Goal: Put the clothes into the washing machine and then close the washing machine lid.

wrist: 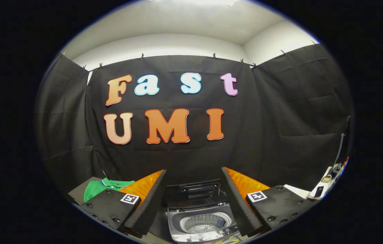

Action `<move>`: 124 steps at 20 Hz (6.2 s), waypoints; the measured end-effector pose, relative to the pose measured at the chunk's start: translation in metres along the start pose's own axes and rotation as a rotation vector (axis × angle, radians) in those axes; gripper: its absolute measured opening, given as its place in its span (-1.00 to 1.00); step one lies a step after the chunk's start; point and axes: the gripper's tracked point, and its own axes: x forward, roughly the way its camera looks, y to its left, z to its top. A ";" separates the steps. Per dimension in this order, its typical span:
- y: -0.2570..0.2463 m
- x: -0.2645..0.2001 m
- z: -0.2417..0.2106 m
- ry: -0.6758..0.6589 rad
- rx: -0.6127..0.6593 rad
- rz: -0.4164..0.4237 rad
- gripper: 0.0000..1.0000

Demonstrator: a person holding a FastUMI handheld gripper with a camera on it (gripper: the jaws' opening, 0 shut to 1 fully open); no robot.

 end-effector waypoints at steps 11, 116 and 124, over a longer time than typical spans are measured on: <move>0.157 0.018 -0.018 0.065 -0.046 0.276 0.97; -0.122 0.189 -0.456 0.971 0.016 0.168 0.77; -0.119 0.225 -0.334 0.756 -0.050 0.184 0.98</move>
